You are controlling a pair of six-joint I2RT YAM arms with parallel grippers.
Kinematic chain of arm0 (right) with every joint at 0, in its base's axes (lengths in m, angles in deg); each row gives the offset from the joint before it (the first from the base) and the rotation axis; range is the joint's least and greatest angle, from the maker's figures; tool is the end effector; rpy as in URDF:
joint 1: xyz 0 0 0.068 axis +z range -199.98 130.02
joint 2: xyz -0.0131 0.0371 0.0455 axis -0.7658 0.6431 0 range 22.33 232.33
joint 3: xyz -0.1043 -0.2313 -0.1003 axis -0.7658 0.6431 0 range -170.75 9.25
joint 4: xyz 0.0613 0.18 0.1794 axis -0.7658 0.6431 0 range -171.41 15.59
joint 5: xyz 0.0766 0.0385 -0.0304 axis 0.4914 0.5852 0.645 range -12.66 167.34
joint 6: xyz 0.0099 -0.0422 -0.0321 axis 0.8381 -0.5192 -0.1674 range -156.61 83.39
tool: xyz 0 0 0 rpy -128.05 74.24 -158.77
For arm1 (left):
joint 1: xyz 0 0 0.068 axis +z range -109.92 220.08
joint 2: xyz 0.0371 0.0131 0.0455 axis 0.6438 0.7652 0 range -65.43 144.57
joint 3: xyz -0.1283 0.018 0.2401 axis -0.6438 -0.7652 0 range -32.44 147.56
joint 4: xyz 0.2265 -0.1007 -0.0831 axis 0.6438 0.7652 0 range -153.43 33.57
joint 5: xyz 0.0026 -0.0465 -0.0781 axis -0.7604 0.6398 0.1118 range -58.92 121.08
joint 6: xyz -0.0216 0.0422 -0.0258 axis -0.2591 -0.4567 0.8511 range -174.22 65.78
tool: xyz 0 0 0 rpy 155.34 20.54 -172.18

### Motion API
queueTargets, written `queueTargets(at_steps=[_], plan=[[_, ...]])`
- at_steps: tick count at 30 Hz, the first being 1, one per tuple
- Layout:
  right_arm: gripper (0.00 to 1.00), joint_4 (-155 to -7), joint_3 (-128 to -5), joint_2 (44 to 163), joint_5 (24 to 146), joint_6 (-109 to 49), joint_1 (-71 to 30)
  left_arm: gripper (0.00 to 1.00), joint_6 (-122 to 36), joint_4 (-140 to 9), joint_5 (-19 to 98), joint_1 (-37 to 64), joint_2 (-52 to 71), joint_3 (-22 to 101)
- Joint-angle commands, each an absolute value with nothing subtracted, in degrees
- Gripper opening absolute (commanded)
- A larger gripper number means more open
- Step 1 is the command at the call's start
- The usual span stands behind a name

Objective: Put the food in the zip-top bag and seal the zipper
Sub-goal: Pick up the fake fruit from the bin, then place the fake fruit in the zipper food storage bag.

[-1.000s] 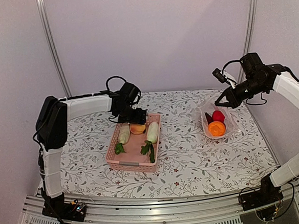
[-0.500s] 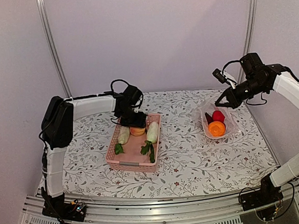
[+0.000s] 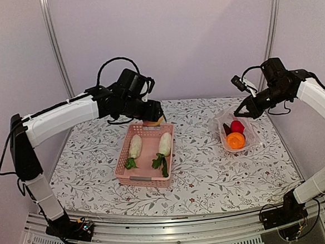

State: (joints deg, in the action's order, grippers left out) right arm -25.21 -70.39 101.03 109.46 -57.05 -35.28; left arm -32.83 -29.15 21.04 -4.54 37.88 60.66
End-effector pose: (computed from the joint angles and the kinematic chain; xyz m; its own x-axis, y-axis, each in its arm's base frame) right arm 0.2579 0.0871 0.3508 -0.5674 -0.4547 -0.6865 -0.7535 0.6228 0.2103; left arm 0.2964 -0.2838 0.3095 -0.6844 0.1708 -0.7088 0.3796 0.9135 -0.1463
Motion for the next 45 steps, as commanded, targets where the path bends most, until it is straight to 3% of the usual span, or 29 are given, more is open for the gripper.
queueTargets(at_steps=[1,6,13,23,32,35,41,45], plan=[[0.0,-22.91,-72.35,99.76,111.84,-57.85,-34.07,0.61,-38.64,-39.36,18.74,-13.36,32.04,57.76],[0.0,-19.63,-74.1,98.42,115.02,-59.59,-30.57,0.6,-48.83,-54.44,17.68,-24.08,26.79,54.4],[0.0,-17.23,-76.6,98.44,119.12,-60.67,-29.9,0.61,-59.92,-73.03,26.6,-33.39,27.01,52.6],[0.0,-16.84,-78.77,100.81,120.45,-60.85,-29.85,0.59,-66.63,-70.04,23.96,-36.15,43.32,65.49],[0.0,-15.72,-80.78,101.45,118.8,-61.38,-29.84,0.58,-69.02,-67.55,17.93,-36.33,46.29,65.74],[0.0,-15.95,-80.59,101.26,118.98,-61.31,-29.79,0.63,-68.98,-66.07,15.29,-36.31,47.4,66.06],[0.0,-16.89,-80.23,101.76,119.45,-60.96,-29.8,0.87,-69.6,-60.72,7.47,-36.82,50.36,70.97],[0.0,-17.47,-79.76,102.28,119.58,-60.65,-29.78,0.93,-73.37,-61.42,3.84,-39.23,49.67,72.68]])
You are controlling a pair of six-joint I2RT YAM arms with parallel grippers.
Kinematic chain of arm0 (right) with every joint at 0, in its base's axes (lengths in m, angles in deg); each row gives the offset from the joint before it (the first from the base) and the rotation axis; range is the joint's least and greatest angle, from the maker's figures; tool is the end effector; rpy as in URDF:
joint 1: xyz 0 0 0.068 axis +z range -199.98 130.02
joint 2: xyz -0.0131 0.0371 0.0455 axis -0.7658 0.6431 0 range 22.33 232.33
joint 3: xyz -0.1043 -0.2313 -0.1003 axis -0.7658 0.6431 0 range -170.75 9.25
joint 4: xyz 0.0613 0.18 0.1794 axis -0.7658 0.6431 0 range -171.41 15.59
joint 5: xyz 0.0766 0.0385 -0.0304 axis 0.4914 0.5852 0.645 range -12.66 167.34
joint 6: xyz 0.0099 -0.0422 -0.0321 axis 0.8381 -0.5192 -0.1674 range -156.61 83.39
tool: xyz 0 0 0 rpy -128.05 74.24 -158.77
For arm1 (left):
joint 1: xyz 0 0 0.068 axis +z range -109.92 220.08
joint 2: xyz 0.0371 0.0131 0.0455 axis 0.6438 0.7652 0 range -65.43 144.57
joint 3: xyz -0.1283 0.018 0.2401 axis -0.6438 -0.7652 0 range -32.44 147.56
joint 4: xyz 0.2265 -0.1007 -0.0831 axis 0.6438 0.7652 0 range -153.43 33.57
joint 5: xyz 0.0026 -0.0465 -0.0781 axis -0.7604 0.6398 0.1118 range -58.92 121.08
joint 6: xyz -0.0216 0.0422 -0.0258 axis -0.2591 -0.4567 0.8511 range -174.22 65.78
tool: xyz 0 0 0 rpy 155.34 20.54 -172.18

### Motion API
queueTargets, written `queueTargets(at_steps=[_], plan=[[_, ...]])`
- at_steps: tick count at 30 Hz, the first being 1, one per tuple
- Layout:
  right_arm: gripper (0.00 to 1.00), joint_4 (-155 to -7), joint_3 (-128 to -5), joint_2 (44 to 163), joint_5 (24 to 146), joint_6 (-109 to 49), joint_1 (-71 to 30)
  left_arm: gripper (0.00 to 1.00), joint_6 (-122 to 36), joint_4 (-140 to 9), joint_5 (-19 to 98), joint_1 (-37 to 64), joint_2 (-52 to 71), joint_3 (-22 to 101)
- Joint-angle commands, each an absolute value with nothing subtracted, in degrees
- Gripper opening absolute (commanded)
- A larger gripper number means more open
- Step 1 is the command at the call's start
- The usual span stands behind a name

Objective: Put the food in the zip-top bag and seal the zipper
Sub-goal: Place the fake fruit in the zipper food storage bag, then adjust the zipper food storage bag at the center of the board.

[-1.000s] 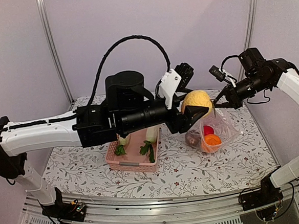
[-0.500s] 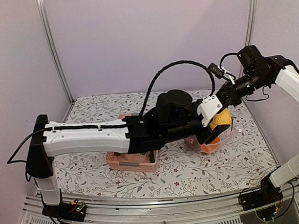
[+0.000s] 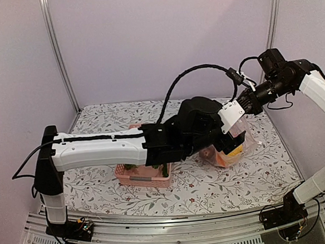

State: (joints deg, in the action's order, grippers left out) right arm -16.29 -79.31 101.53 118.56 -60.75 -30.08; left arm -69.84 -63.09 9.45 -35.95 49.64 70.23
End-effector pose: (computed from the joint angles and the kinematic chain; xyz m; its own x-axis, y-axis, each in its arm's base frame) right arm 0.2358 0.1102 0.3886 -0.4621 -0.4945 -0.7362 -0.8697 0.4153 0.2669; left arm 0.1306 -0.4709 0.3349 0.1683 0.3605 -0.9175 0.7994 0.4946 0.3410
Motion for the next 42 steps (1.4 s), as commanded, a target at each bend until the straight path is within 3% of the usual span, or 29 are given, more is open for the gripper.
queueTargets(at_steps=[1,6,11,14,20,27,33,38,42], plan=[[0.0,-17.66,-79.59,102.39,119.6,-60.55,-29.78,0.95,-74.81,-62.07,3.37,-40.02,49.24,72.7],[0.0,-18.45,-78.05,102.2,119.65,-60.39,-29.82,0.94,-78.95,-60.58,6.7,-43.85,46.19,72.95],[0.0,-18.95,-77.61,101.79,118.31,-59.92,-29.77,0.78,-74.67,-46.63,21.1,-44.47,42.72,74.61],[0.0,-19.07,-77.72,101.7,116.59,-59.9,-29.68,0.7,-70.91,-37.72,21.95,-44.25,45.34,79.63],[0.0,-19.64,-77.15,101.59,115.31,-59.39,-29.22,0.62,-61.71,-24.6,17.57,-42.85,56.0,95.18],[0.0,-20.06,-76.25,101.55,114.08,-59.11,-28.71,0.54,-54.47,-25.96,17.75,-39.48,61.1,97.73],[0.0,-20.62,-74.59,100.31,114.13,-58.83,-28.62,0.54,-50.9,-29.74,18.46,-37.08,63.05,95.92],[0.0,-20.89,-74.23,100.2,114.21,-58.64,-28.53,0.43,-51.3,-31.87,21.43,-35.64,65.05,96.47],[0.0,-20.81,-75.02,100.5,114.35,-58.5,-28.6,0.4,-52.08,-31.49,25.16,-34.85,66.88,98.39]])
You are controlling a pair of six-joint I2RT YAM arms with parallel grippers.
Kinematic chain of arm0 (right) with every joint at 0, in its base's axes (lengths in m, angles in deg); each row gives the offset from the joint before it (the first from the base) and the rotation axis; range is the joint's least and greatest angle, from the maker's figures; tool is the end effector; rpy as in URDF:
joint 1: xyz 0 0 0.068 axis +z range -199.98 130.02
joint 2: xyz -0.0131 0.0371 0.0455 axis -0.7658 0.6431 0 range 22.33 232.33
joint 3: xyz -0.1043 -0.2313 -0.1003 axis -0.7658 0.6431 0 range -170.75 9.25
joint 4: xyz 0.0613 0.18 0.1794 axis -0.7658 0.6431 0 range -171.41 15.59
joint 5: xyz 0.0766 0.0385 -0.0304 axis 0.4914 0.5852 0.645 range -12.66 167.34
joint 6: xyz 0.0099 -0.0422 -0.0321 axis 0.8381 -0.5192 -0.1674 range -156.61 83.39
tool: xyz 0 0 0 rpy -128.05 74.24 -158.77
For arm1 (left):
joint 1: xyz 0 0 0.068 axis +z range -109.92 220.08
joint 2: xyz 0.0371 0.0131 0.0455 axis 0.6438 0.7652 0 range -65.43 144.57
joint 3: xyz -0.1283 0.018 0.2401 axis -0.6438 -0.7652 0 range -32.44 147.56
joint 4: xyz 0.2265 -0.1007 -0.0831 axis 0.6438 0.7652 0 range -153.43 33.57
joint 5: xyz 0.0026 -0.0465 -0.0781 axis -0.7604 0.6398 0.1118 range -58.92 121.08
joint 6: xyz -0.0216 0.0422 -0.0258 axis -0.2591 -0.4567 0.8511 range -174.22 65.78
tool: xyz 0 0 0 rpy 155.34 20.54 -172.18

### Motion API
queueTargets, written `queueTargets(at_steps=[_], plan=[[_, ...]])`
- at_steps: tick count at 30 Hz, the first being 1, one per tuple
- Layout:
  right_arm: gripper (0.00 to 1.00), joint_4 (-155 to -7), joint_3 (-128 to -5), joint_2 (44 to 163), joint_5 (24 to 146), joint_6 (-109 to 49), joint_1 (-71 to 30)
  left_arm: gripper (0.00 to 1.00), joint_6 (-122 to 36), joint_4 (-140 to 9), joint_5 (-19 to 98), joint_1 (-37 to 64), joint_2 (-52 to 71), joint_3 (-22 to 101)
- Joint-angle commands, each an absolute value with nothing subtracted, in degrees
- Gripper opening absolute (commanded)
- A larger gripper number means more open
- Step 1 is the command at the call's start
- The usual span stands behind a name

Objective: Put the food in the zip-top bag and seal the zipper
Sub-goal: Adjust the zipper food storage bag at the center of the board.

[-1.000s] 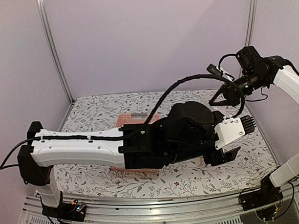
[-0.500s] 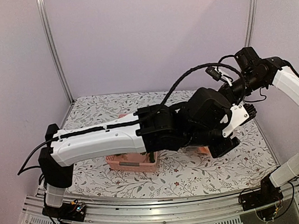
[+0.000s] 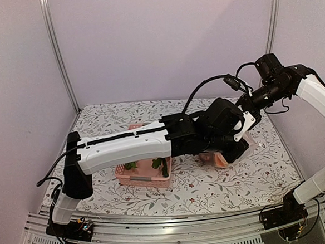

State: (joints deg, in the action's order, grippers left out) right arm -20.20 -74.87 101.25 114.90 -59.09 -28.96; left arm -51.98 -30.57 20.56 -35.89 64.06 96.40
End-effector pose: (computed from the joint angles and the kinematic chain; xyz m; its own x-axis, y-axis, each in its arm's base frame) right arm 0.2396 0.1152 0.3698 -0.4848 -0.5110 -0.7098 -0.8526 0.4572 0.2532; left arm 0.1334 -0.5072 0.3141 -0.1696 0.5201 -0.8371 0.9110 0.4068 0.0682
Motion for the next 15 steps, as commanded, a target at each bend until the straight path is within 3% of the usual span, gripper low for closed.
queueTargets(at_steps=[1,6,12,15], plan=[[0.0,-20.72,-75.23,100.79,114.35,-58.43,-28.6,0.39,-52.23,-31.05,26.49,-34.81,67.27,98.85],[0.0,-20.76,-76.13,101.69,113.55,-58.06,-28.6,0.34,-52.46,-29.92,30.63,-34.86,68.02,99.09],[0.0,-20.16,-77.39,102.65,113.61,-57.87,-28.61,0.1,-52.99,-30.1,30.13,-34.85,68.42,100.43],[0.0,-17.6,-81.13,102.96,112.65,-58.39,-28.62,0.04,-54.02,-31.92,28.7,-35.59,66.85,102.5]])
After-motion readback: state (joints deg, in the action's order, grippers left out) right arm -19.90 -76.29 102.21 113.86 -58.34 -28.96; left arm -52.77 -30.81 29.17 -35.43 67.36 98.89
